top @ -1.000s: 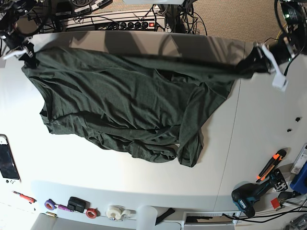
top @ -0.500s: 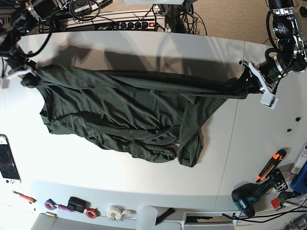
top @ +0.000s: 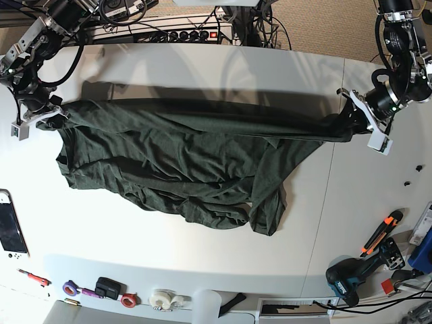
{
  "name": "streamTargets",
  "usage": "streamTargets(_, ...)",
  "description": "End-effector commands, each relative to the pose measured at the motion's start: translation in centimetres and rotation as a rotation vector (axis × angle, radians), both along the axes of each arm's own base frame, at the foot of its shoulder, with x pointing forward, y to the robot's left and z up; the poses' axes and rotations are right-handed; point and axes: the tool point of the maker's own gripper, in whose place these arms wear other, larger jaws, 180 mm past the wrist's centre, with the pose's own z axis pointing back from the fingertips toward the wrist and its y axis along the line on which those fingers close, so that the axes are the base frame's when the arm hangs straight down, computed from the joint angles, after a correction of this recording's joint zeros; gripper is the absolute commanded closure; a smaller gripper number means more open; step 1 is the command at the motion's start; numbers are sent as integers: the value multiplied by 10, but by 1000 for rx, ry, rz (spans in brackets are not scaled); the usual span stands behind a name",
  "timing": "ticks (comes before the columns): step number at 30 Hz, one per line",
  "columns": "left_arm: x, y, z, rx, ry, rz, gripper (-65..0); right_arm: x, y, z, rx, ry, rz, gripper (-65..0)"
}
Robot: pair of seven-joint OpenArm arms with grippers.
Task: Layout the t-shirt on the table in an organized manner, then fold the t-shirt properly
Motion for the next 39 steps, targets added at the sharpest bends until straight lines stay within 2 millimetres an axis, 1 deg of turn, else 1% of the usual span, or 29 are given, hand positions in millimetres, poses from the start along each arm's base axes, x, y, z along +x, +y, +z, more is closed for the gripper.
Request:
streamTargets(1,9,4,15,-5,-58,10,0,8,-11,18,-43,-48,-8,0)
streamTargets(5,10,4,17,-11,-69,15,0,8,-11,18,-43,-48,-7,0)
streamTargets(6,10,4,17,-12,-71,16,0,8,-11,18,-43,-48,-7,-33)
streamTargets(7,10,4,17,-12,-72,15,-7,8,-11,18,-43,-49,-8,-95)
streamTargets(9,11,4,18,-14,-76,17,-145,9,-12,19,-45,-56,-9,-220)
streamTargets(10,12,4,19,-17,-83,19,-202,9,-12,19,-47,-62,-10,-253)
streamTargets(11,14,4,21,-18,-87,20,-240,10,-12,21,-49,-70,-11,-260)
streamTargets(12,16,4,22,-17,-93,20,-255,11,-13,21,-51,-75,-12,-260)
streamTargets(15,24,4,30,-18,-119,20,-256,13,-13,23,-55,-88,-15,-260)
streamTargets(20,39,2,49,-45,-179,17,-256,13,-15,25,-58,-96,-18,-260)
streamTargets(24,43,2,53,-45,-191,16,-256,14,-14,28,-58,-107,-15,-259)
streamTargets(25,43,2,52,-45,-191,16,-256,16,-12,33,-63,-121,-6,-259)
streamTargets(27,42,2,52,-43,-188,15,-256,21,-7,50,-92,-178,42,-259)
streamTargets(30,42,1,53,-54,-186,9,-256,26,0,88,-164,-277,95,-259)
streamTargets(33,38,-5,54,-74,-185,-25,-255,27,5,122,-256,-345,116,-259)
streamTargets(34,37,-7,54,-80,-178,-30,-239,27,7,131,-282,-362,123,-258)
streamTargets(35,36,-8,53,-83,-172,-33,-203,26,10,138,-302,-370,132,-247)
streamTargets(36,35,-8,52,-85,-167,-35,-154,26,14,142,-310,-373,141,-209)
streamTargets(37,34,-9,51,-87,-163,-37,-99,25,18,143,-305,-374,150,-149)
streamTargets(39,32,-12,49,-87,-153,-43,0,24,27,138,-263,-375,168,-7)
